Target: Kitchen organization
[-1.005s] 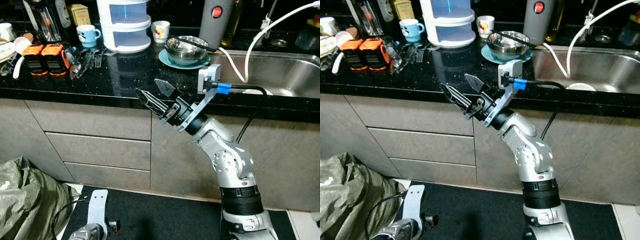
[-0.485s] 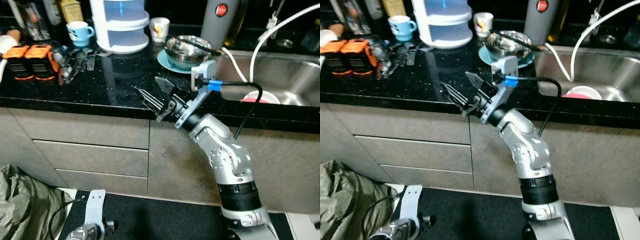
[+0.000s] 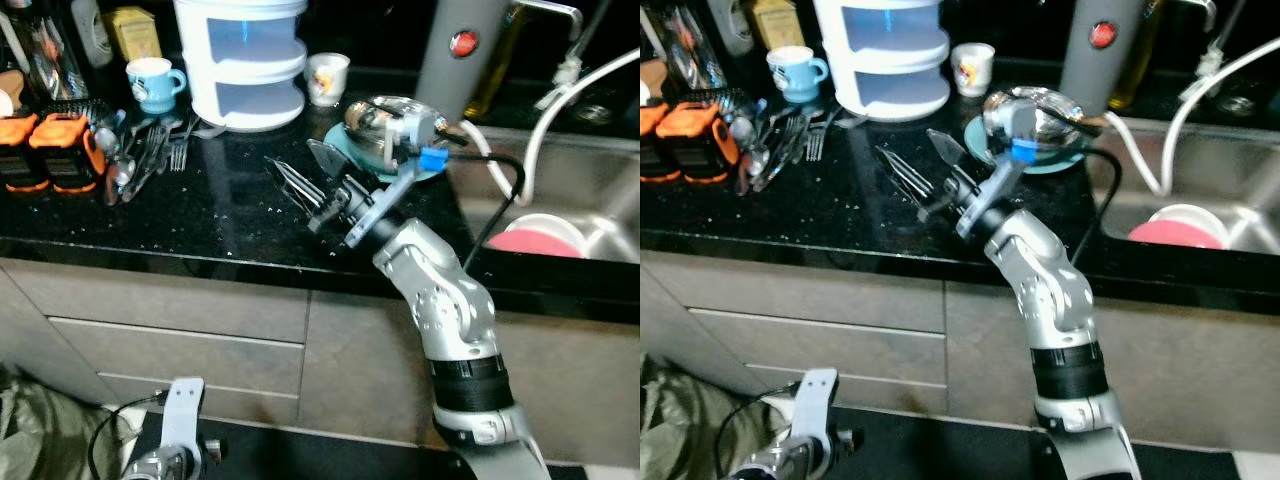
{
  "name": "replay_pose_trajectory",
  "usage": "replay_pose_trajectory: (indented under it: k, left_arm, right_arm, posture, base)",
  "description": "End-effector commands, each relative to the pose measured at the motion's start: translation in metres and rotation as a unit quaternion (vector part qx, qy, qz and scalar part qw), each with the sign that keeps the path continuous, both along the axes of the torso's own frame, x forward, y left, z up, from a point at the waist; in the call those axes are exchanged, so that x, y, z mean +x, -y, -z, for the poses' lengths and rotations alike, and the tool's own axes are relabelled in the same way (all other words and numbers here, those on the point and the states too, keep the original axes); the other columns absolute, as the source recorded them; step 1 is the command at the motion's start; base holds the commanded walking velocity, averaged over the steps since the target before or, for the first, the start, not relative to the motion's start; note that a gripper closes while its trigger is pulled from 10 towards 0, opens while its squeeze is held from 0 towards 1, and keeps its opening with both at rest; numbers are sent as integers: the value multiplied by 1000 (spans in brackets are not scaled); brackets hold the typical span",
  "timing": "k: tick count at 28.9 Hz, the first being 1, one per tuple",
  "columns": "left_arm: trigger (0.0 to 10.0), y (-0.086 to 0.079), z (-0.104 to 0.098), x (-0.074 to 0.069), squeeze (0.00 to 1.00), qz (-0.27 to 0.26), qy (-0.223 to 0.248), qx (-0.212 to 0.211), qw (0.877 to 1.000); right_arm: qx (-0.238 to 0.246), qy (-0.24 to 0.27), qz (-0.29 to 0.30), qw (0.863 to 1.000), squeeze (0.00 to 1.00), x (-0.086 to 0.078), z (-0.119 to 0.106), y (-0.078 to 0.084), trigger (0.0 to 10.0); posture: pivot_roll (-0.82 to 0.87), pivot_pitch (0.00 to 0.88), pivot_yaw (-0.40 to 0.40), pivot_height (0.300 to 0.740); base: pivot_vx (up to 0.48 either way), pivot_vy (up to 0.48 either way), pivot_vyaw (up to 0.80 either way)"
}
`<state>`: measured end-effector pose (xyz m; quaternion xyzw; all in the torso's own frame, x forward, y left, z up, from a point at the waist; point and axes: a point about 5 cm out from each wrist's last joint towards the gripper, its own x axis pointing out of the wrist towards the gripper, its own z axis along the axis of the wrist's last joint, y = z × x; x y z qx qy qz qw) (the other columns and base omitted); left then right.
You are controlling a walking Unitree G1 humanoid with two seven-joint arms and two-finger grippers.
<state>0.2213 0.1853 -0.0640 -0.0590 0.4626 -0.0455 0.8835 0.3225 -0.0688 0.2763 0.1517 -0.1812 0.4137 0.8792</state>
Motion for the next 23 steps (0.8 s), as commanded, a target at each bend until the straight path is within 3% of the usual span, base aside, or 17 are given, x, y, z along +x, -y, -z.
replay_pose_trajectory:
  k: [1,7,10,15,20,23]
  left_arm:
    - [10000,3,2,-3,0,4,-7,-3,1000]
    - [10000,1,4,-6,0,-4,-13,-3,1000]
    - [10000,4,6,-10,0,19,-19,1,1000]
    - [10000,7,8,-13,0,17,-28,-11,999]
    - [10000,4,9,-14,0,5,-29,-7,1000]
    - [10000,5,9,-14,0,7,-28,-8,1000]
  right_arm:
    - [5,0,6,1000,0,1,-1,4,10000]
    - [4,11,6,1000,0,1,-8,4,10000]
    - [1,23,6,1000,0,1,-15,6,10000]
    - [1,43,4,999,0,0,-26,8,10000]
    - [-15,54,5,998,0,0,-30,5,10000]
    - [-57,70,50,995,0,8,-36,5,10000]
  posture:
    - [0,69,16,740]
    - [-3,83,21,740]
    - [-11,77,18,740]
    - [-6,77,13,740]
    - [-2,76,1,740]
    - [-6,90,0,740]
  base:
    - [405,0,0]
    - [63,0,0]
    - [0,0,0]
    - [0,-441,0]
    - [0,0,0]
    - [0,0,0]
